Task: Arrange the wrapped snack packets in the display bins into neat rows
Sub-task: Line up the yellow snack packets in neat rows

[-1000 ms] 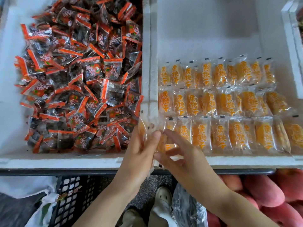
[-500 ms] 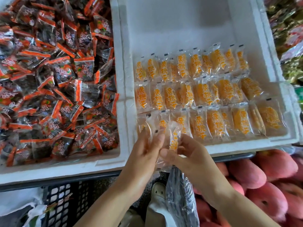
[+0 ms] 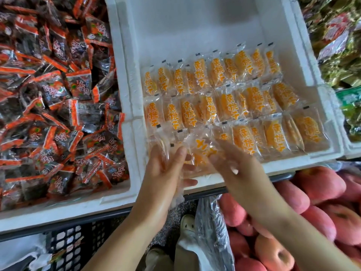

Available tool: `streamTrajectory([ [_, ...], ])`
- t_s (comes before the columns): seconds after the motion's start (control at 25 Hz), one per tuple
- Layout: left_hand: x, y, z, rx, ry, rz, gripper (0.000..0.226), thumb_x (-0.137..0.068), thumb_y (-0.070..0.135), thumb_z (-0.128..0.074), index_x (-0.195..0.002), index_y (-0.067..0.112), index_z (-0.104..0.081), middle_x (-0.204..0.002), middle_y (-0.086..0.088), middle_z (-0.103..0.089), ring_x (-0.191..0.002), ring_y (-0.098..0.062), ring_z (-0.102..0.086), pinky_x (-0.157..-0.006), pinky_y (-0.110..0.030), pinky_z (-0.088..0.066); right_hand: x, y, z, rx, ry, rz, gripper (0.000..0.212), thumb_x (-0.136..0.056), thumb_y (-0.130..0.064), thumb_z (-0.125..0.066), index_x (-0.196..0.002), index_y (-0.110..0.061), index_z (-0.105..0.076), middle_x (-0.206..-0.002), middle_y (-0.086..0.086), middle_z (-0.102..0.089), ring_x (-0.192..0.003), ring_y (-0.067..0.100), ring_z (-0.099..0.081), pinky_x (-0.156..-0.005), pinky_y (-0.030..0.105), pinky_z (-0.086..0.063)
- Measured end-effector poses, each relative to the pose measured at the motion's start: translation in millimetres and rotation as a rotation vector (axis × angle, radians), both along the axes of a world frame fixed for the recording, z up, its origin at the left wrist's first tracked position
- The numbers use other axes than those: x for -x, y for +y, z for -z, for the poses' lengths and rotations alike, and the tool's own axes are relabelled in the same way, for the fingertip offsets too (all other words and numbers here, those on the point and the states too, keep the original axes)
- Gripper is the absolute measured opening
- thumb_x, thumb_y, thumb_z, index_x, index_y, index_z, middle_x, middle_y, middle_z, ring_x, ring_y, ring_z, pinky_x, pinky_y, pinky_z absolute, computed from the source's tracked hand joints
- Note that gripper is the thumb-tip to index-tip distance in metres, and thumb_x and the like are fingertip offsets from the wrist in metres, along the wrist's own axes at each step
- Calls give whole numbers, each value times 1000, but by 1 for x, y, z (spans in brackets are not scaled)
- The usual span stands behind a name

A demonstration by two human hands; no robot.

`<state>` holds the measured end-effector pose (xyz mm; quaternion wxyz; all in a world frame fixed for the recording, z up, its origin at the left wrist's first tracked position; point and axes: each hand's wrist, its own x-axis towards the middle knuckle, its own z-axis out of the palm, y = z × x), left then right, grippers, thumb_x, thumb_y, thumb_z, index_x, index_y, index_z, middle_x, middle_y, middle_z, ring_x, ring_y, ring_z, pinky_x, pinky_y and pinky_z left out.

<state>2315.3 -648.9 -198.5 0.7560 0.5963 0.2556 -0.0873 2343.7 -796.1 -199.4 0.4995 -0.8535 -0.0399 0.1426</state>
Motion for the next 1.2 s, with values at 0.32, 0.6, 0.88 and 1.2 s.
streamTrajectory([
  [0.32, 5, 35, 4, -107, 73, -68, 32, -72, 48, -58, -98, 30, -58, -82, 5, -68, -75, -15, -61, -64, -26, -47, -55, -17, -12, 65, -1, -2, 8, -72, -32, -75, -73, -31, -68, -72, -5, -69, -59, 5, -52, -61, 11, -41],
  [0.6, 8, 34, 1, -41, 34, -52, 35, -79, 36, -57, -111, 21, -57, -88, 2, -71, -74, -13, -67, -54, -23, -54, -72, 2, 5, 267, -123, -189, 21, -79, -31, -71, -88, -11, -70, -79, 8, -67, -73, 24, -59, -70, 31, -44],
  [0.88, 11, 32, 3, 31, 12, -10, 36, -83, 32, -55, -114, 14, -54, -91, -7, -65, -74, -22, -64, -56, -26, -54, -85, 12, 20, 296, -127, -329, 24, -87, -22, -64, -110, -16, -69, -87, -4, -67, -70, 3, -58, -62, 0, -38],
  [1.2, 11, 24, 2, 12, -1, 33, 40, -78, 35, -55, -113, 15, -54, -100, -15, -65, -75, -22, -66, -59, -30, -57, -64, -1, 25, 401, -533, -331, 42, -90, -45, -51, -118, -16, -62, -113, 3, -56, -104, 22, -51, -87, 27, -41],
])
